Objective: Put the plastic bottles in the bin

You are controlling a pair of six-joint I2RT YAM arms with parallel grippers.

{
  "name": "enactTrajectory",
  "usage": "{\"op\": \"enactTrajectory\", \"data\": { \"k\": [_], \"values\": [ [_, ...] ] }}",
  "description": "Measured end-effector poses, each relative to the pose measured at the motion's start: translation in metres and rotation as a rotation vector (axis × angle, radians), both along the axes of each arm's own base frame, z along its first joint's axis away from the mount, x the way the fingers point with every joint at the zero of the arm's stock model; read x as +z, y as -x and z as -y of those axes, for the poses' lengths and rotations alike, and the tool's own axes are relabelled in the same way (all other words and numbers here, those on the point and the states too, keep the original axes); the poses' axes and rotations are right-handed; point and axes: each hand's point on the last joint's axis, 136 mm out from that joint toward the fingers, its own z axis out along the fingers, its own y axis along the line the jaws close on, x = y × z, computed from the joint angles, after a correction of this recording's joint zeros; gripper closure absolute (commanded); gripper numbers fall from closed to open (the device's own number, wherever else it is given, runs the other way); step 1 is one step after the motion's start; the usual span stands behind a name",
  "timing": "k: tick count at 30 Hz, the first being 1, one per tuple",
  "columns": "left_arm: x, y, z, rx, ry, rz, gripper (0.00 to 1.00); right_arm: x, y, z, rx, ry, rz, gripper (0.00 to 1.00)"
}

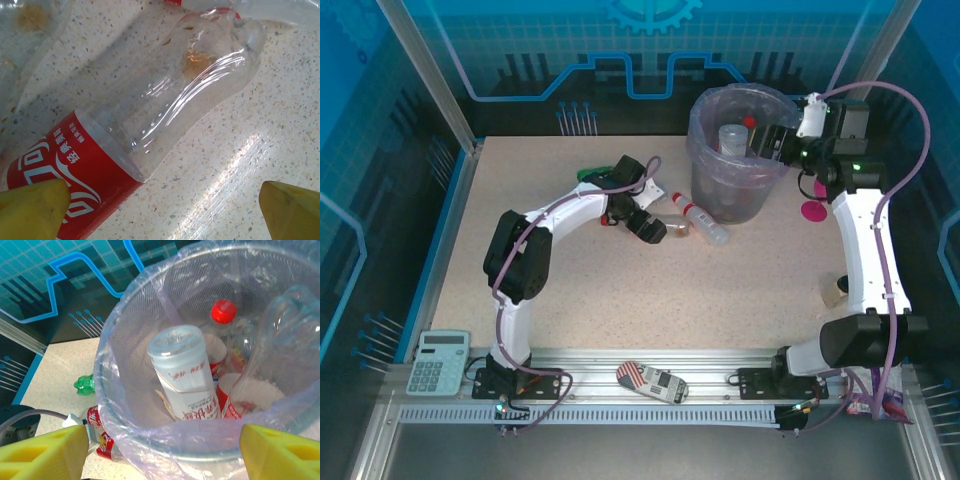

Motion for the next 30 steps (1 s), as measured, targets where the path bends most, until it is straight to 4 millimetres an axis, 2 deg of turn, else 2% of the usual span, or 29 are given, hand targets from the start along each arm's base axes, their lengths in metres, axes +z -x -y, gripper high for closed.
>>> {"op": "enactTrajectory", "data": {
  "k": [3, 6, 12, 15, 20, 23, 26, 30],
  "values": [
    [0.001, 0.01, -0.001, -0.009, 0.007, -0.011, 0.02, -0.004, 0.002, -0.002, 0.0, -0.018, -0.006, 0.2],
    [-0.002, 0.029, -0.002, -0.023, 0.006, -0.05, 0.02, -0.01, 0.004, -0.004, 0.003, -0.039, -0.014, 0.2],
    [-0.025, 0.074, -0.012, -0.025, -0.042, -0.185, 0.01, -0.021, 0.004, -0.008, 0.008, -0.076, -0.03, 0.2],
    [-0.013, 0.084, -0.015, -0.017, -0.028, -0.182, 0.01, -0.025, 0.006, -0.008, 0.008, -0.087, -0.039, 0.2],
    [0.039, 0.065, -0.013, -0.009, 0.014, -0.008, 0.01, -0.022, 0.008, -0.009, 0.008, -0.094, -0.03, 0.2],
    [0.052, 0.045, -0.009, -0.037, 0.005, 0.091, 0.01, -0.022, 0.01, -0.009, 0.008, -0.094, -0.026, 0.2],
    [0.046, 0.027, -0.003, -0.089, -0.015, 0.134, 0.01, -0.02, 0.012, -0.009, 0.008, -0.093, -0.02, 0.2],
    [0.016, 0.014, -0.001, -0.15, -0.058, 0.122, 0.01, -0.013, 0.017, -0.008, 0.005, -0.092, -0.006, 0.2]
  ]
}}
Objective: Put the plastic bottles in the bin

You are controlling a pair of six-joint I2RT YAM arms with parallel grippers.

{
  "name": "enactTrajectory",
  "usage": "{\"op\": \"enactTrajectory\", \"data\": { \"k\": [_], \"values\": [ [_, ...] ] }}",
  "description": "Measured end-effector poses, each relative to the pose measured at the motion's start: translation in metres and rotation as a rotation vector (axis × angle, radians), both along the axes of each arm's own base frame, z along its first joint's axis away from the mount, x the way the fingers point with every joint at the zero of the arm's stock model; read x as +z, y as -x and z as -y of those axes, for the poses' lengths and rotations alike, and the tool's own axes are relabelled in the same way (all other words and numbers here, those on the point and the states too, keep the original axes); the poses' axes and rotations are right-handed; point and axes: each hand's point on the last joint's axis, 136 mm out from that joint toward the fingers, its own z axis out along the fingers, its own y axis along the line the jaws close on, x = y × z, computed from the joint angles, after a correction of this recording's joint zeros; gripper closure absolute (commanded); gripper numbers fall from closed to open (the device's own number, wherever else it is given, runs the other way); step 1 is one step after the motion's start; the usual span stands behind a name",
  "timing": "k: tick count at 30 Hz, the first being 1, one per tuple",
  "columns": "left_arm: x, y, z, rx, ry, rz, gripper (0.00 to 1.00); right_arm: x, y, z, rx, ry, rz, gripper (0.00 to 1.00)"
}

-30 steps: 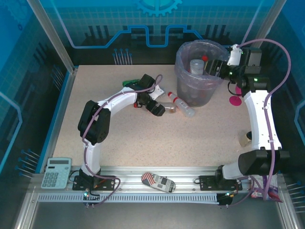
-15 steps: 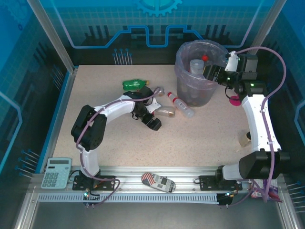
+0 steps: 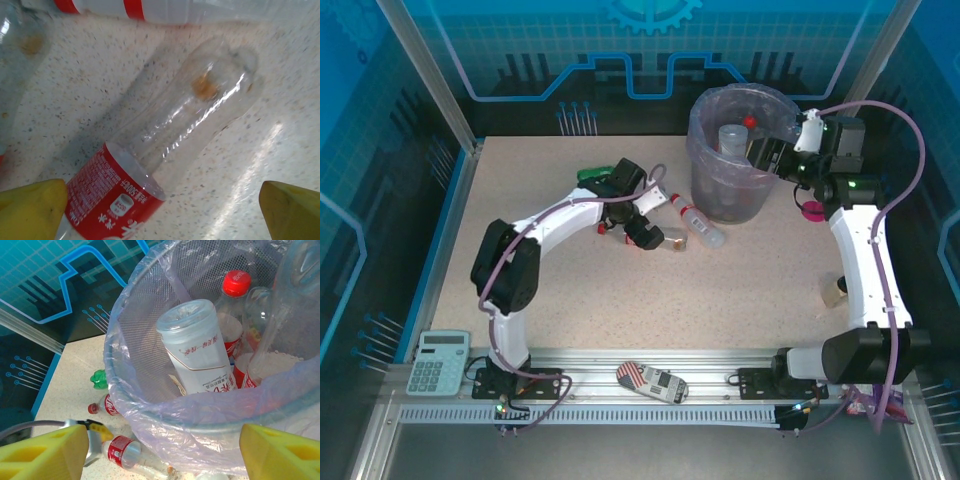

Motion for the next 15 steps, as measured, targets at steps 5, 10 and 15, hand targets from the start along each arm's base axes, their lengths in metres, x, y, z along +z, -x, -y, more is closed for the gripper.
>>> {"op": "enactTrajectory", "data": {
  "k": [5, 10, 15],
  "values": [
    [-0.031, -0.002, -0.004, -0.053, -0.051, -0.031, 0.01, 0.01, 0.011, 0.005, -0.015, 0.002, 0.024, 0.2],
    [-0.042, 0.005, -0.008, -0.06, -0.069, -0.058, 0.03, 0.004, 0.014, 0.005, -0.015, 0.0, 0.012, 0.2],
    [-0.064, 0.024, -0.02, -0.051, -0.107, -0.109, 0.11, -0.006, 0.014, 0.004, -0.013, -0.007, -0.012, 0.2]
  ]
}}
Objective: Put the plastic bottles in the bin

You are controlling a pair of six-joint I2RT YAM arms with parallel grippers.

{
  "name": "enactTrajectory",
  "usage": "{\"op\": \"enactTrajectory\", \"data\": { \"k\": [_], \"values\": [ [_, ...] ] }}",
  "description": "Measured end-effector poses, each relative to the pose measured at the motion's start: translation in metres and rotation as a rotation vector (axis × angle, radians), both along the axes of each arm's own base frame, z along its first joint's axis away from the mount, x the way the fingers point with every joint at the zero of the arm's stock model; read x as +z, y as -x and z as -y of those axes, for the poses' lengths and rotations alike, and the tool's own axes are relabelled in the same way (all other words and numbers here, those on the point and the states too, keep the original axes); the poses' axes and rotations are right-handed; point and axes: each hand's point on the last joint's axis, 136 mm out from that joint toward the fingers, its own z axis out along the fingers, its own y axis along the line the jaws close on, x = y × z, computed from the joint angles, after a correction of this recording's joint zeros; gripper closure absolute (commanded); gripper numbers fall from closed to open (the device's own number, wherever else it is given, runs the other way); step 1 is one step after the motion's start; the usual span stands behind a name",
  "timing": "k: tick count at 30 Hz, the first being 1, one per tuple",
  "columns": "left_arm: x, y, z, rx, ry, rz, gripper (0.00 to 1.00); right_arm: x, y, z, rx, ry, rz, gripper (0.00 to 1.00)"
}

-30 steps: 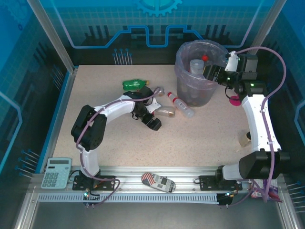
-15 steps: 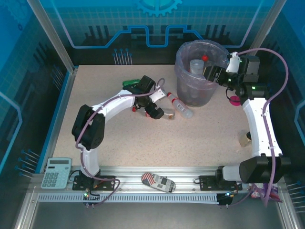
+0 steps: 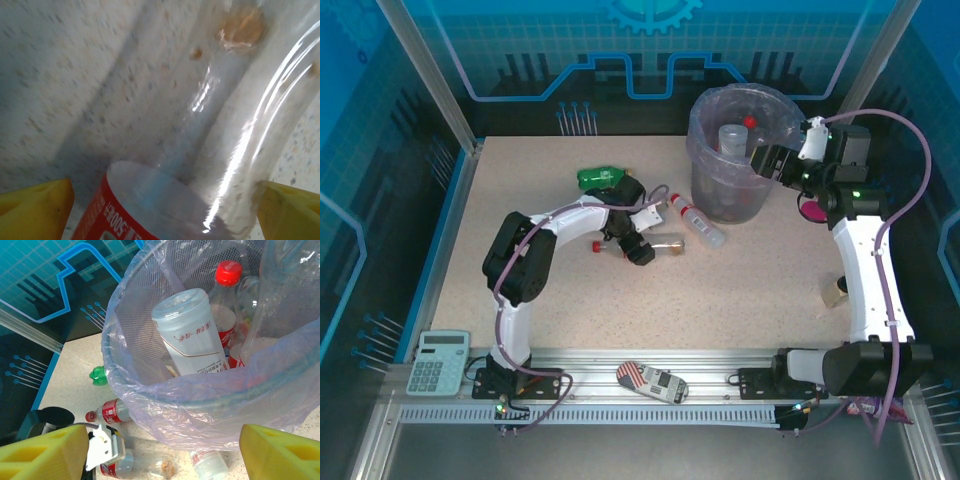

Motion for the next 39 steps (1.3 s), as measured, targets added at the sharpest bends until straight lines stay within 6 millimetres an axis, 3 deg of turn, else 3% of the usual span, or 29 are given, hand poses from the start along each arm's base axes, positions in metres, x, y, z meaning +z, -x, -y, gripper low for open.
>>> {"op": "enactTrajectory", "data": {
  "k": [4, 9, 13, 23, 27, 34, 39],
  "values": [
    [-0.012, 0.015, -0.007, 0.009, -0.031, -0.031, 0.17, 0.0, 0.0, -0.002, 0.007, -0.009, 0.002, 0.2],
    [-0.01, 0.017, -0.006, 0.037, -0.03, -0.015, 0.28, -0.002, 0.0, -0.002, 0.007, -0.015, -0.003, 0.2],
    [0.002, 0.019, -0.007, 0.066, -0.019, 0.017, 0.36, -0.001, 0.001, -0.002, 0.007, -0.016, 0.001, 0.2],
    [0.048, 0.023, -0.021, 0.169, 0.02, 0.129, 0.37, 0.004, 0.005, -0.007, 0.016, -0.023, 0.011, 0.2],
    [0.085, 0.023, -0.026, 0.259, 0.085, 0.192, 0.37, 0.008, 0.009, -0.018, 0.043, -0.028, 0.02, 0.2],
    [0.191, 0.02, -0.013, 0.354, 0.4, 0.372, 0.37, 0.032, 0.018, -0.065, 0.165, -0.055, 0.067, 0.17],
    [0.219, 0.023, 0.0, 0.333, 0.533, 0.381, 0.37, 0.039, 0.014, -0.109, 0.278, -0.088, 0.09, 0.11]
  ]
}}
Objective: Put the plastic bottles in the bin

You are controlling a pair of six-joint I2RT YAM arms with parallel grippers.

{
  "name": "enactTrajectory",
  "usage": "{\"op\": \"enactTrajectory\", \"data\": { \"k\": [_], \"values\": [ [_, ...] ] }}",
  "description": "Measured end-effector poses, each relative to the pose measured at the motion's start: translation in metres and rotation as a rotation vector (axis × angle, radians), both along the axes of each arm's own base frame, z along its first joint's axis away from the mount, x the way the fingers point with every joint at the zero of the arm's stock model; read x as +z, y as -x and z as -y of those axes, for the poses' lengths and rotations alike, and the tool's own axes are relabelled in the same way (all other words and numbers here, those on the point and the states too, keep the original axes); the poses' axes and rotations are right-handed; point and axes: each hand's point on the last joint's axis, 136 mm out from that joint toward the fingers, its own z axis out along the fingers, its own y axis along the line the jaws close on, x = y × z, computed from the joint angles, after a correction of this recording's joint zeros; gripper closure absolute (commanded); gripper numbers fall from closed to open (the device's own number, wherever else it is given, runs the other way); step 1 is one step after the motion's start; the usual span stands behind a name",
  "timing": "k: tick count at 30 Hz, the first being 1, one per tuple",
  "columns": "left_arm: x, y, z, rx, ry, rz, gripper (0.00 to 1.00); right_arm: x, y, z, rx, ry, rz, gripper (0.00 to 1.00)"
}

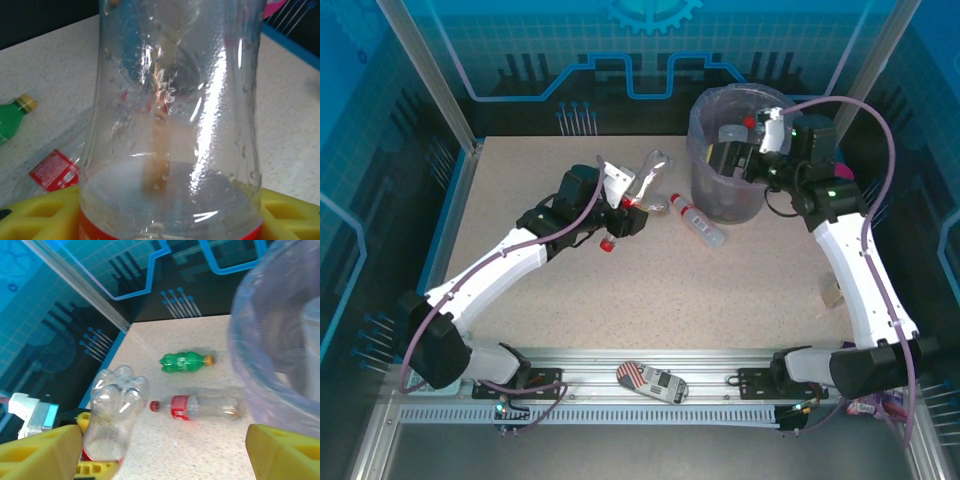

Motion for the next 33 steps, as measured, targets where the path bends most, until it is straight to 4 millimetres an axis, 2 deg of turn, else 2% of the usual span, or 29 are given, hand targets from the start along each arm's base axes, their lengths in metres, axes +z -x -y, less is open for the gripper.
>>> {"op": "enactTrajectory", "data": {
  "k": [4, 9, 16, 19, 28, 33],
  "values": [
    [0.005, 0.006, 0.011, -0.047, 0.04, -0.001, 0.36, -0.014, -0.014, -0.027, 0.052, -0.014, -0.035, 0.05],
    [0.008, 0.014, 0.021, -0.097, 0.06, -0.007, 0.36, -0.03, -0.032, -0.055, 0.106, -0.02, -0.082, 0.05],
    [0.007, 0.014, 0.025, -0.11, 0.065, -0.012, 0.36, -0.043, -0.028, -0.099, 0.213, -0.044, -0.127, 0.1],
    [0.006, 0.01, 0.026, -0.103, 0.06, -0.012, 0.37, -0.045, -0.025, -0.104, 0.227, -0.052, -0.143, 0.14],
    [0.004, 0.002, 0.026, -0.082, 0.049, -0.004, 0.37, -0.047, -0.029, -0.1, 0.197, -0.041, -0.144, 0.27],
    [0.007, 0.0, 0.026, -0.076, 0.051, 0.008, 0.35, -0.048, -0.03, -0.099, 0.191, -0.039, -0.144, 0.38]
  ]
}}
